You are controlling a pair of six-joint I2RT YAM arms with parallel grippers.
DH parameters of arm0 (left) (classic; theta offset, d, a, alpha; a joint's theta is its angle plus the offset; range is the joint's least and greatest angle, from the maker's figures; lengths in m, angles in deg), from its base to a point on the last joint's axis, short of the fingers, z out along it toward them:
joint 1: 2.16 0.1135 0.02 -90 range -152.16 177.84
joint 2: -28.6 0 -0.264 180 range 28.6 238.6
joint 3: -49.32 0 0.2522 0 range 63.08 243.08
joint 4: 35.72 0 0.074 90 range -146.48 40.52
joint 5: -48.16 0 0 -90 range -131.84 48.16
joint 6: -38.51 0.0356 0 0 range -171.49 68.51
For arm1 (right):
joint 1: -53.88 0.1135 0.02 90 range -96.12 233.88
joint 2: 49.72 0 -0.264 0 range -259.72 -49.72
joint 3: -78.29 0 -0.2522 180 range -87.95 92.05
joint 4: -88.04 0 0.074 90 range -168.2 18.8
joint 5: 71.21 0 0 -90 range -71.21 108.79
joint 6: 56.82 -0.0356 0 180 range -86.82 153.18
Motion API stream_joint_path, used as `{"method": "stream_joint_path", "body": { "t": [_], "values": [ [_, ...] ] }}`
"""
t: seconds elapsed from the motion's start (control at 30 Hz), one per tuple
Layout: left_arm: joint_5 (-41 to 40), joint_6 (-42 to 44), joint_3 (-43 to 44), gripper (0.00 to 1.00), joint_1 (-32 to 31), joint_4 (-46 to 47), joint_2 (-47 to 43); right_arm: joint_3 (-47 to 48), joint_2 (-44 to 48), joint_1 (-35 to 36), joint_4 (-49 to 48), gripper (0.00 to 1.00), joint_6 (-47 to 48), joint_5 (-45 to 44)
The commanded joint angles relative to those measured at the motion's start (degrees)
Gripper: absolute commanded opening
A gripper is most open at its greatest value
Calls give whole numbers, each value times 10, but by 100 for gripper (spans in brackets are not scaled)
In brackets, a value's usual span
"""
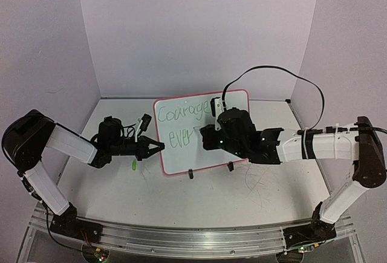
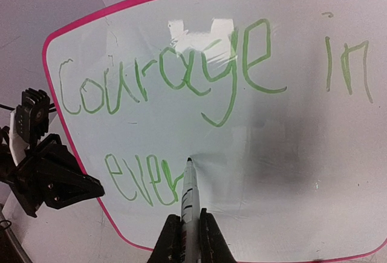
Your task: Write a sentence on the whiteboard
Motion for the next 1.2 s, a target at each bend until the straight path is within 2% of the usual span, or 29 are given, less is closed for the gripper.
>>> {"method": "stream_joint_path", "body": {
  "t": [0.0,0.97,1.17],
  "values": [
    [-54,36,12,0,3,0,-20,28,-11,0,-15,0,8,-15],
    [-55,37,14,0,3,0,-21,-22,-5,6,19,0,-38,1],
    [-55,37,13,0,3,-1,-20,-23,-2,6,28,0,-43,-18]
  ]
}}
